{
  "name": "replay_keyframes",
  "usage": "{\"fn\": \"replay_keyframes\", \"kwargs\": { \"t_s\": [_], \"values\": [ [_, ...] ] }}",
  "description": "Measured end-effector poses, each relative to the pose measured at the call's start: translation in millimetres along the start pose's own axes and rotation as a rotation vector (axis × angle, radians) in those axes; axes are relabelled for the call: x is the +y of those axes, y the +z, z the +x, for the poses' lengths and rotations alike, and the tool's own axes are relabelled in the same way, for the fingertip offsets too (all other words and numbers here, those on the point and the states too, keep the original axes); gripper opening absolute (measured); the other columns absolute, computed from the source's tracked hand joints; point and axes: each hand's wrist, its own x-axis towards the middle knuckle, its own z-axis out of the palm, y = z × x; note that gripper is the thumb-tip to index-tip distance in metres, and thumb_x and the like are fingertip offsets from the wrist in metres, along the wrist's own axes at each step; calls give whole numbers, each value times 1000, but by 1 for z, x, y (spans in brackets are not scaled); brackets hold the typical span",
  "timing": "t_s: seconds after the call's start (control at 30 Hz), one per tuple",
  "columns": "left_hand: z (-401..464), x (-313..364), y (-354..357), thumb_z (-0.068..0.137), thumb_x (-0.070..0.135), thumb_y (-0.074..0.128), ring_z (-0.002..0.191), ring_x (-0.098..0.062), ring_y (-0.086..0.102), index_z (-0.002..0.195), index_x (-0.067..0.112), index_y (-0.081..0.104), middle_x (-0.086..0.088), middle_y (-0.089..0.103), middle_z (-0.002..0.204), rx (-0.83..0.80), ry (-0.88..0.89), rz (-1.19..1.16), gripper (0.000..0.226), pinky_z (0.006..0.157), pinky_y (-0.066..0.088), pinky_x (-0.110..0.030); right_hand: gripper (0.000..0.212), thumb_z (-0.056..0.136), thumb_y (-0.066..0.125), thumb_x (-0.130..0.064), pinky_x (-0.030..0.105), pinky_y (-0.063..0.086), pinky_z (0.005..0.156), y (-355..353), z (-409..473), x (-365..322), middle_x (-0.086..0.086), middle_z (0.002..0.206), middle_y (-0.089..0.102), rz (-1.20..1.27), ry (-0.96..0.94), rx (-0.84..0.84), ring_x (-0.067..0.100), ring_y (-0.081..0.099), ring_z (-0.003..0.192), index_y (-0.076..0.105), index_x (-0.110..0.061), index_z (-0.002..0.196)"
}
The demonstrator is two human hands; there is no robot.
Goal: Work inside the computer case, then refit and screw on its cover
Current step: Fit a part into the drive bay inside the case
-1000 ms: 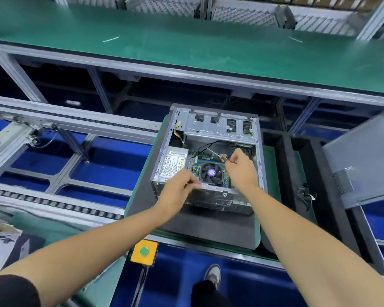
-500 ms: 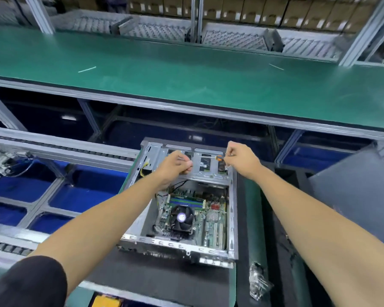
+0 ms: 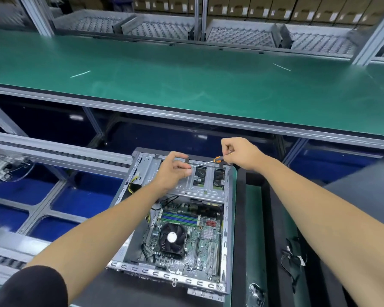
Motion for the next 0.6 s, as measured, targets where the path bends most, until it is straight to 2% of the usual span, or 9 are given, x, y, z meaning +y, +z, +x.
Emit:
{"fn": "replay_keyframes", "kwargs": {
  "t_s": [0.1, 0.33, 0.47, 0.6],
  "values": [
    [4, -3, -1, 83, 7, 83, 92, -22, 75, 115, 29, 58, -3, 76, 93, -15, 21, -8, 46, 92, 59, -43, 19, 78, 64, -6, 34, 45, 62, -4, 8, -2, -5, 62, 60, -40, -17, -6, 16, 51, 61, 54, -20, 69],
    [9, -9, 1, 83, 10, 84, 88, -18, 74, 117, 28, 57, -1, 75, 90, -35, 45, -88, 47, 87, 57, -32, 14, 75, 65, -15, 31, 41, 60, -3, 24, 1, -9, 61, 59, -115, -48, -42, 13, 48, 59, 53, -22, 71],
    [11, -14, 4, 82, 8, 84, 89, -20, 75, 117, 24, 58, -3, 75, 90, -36, 47, -111, 47, 86, 59, -33, 13, 71, 62, -17, 31, 39, 59, -1, 25, 1, -12, 62, 57, -170, -65, -55, 12, 45, 59, 52, -25, 73],
    [12, -18, 5, 81, 7, 85, 89, -23, 75, 116, 22, 58, -5, 76, 91, -40, 47, -102, 46, 79, 57, -25, 17, 73, 63, -13, 34, 45, 60, -2, 26, 0, -4, 65, 64, -134, -42, -70, 15, 54, 60, 52, -25, 68]
  ]
}}
